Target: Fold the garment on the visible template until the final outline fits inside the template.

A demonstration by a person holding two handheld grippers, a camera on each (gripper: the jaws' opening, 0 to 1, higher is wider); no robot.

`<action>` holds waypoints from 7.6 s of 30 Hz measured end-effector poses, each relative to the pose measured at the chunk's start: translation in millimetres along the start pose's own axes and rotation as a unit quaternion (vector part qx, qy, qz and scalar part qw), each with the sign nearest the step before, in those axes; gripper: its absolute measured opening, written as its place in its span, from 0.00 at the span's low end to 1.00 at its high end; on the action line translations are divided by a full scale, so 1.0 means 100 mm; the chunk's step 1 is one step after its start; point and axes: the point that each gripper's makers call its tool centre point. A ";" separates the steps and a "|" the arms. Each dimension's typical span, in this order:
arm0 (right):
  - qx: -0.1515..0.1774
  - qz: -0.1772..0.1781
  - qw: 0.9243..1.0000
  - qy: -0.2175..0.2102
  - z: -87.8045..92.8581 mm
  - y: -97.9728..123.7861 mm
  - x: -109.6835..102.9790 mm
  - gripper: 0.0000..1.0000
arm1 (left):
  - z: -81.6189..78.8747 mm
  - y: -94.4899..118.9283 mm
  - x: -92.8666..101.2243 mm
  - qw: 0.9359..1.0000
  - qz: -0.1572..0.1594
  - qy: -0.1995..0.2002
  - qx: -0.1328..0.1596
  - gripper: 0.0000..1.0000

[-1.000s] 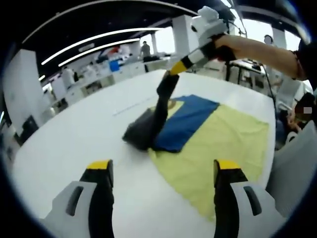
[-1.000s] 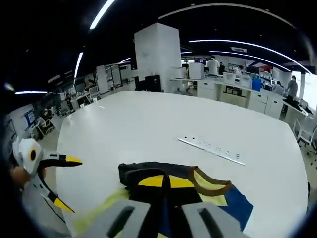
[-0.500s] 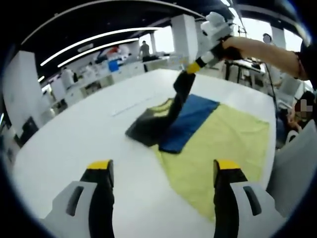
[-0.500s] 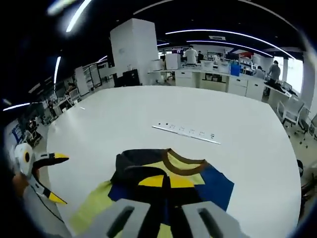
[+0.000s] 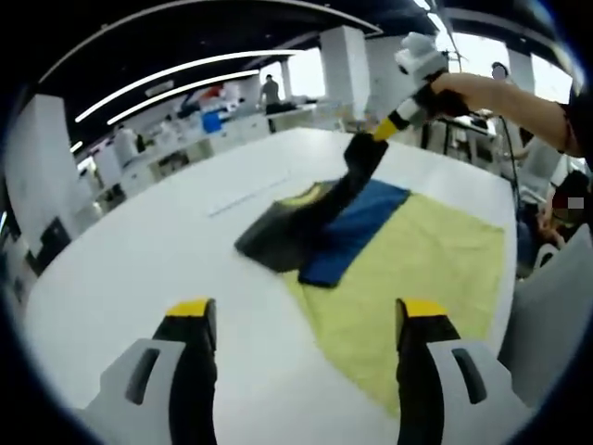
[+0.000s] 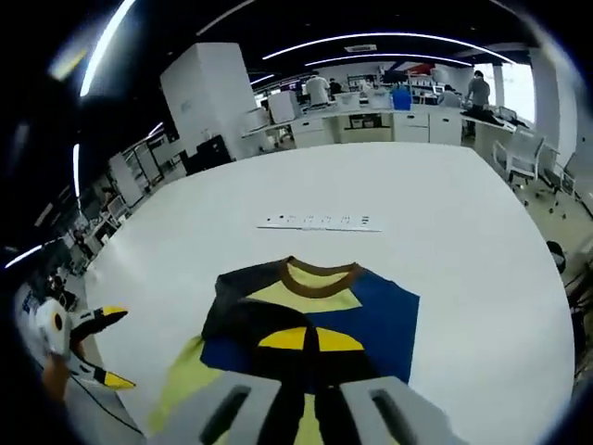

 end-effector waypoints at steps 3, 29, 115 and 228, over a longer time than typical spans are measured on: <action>-0.004 0.009 1.000 0.001 0.03 0.01 0.07 0.00 | -0.01 0.00 0.00 1.000 0.001 0.000 0.001 0.75; -0.037 0.067 0.994 -0.074 0.71 0.15 0.68 0.00 | 0.00 0.01 0.01 1.000 0.003 -0.003 0.003 0.69; -0.080 0.085 0.990 -0.079 1.30 0.08 0.78 0.00 | 0.35 -1.18 -0.21 0.996 -0.071 -0.035 -0.039 0.01; -0.105 -0.047 0.991 0.069 1.66 1.03 0.32 0.84 | 0.45 0.05 0.20 0.992 -0.041 0.109 -0.051 0.90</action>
Point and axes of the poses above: the point that each gripper's makers call its tool centre point, and the gripper's own axes: y roughly backward along the fingers, x roughly to its right, z roughly out of its underside, and after that the axes turned 11 degrees about x, right-handed
